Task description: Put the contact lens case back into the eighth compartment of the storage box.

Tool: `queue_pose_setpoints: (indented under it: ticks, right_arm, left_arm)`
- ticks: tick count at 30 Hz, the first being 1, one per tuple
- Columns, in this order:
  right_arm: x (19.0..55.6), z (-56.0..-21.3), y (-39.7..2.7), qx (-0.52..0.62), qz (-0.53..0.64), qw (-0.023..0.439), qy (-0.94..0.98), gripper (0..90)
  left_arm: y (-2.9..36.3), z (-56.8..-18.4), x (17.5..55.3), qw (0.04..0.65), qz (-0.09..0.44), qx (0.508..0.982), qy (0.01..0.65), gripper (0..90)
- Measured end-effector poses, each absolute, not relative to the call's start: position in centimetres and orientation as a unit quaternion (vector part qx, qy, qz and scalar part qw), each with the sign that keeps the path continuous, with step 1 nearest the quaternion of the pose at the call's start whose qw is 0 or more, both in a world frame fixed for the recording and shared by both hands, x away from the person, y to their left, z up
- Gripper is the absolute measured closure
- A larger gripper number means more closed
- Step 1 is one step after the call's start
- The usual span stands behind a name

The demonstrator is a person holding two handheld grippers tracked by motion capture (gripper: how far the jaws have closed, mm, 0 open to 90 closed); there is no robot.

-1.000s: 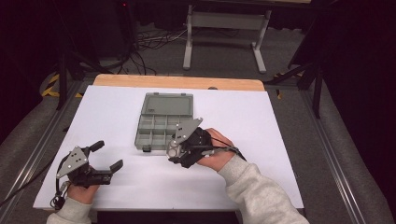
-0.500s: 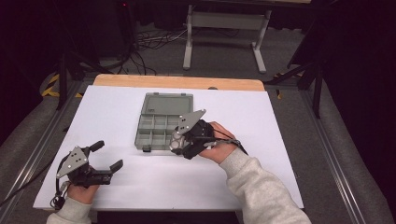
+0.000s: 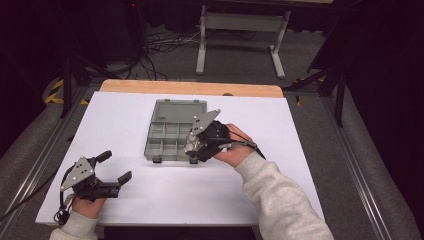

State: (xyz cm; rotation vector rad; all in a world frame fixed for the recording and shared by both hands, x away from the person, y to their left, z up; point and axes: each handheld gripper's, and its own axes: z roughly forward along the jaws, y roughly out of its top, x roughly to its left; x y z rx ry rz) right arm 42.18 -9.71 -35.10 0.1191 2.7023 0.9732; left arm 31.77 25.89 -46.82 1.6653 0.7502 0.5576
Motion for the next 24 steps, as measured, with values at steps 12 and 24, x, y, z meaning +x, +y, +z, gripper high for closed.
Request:
queue_pose_setpoints:
  ticks: [12, 24]
  right_arm:
    - [44.2, -36.0, -9.4, 0.051, 0.320, 0.135, 0.936, 26.9]
    - [45.6, -36.5, -9.6, 0.060, 0.308, 0.137, 0.940, 26.9]
  left_arm:
    - [25.9, -46.8, 31.8, 0.579, 0.237, 0.711, 0.321, 0.7]
    - [25.9, -46.8, 31.8, 0.579, 0.237, 0.711, 0.320, 0.7]
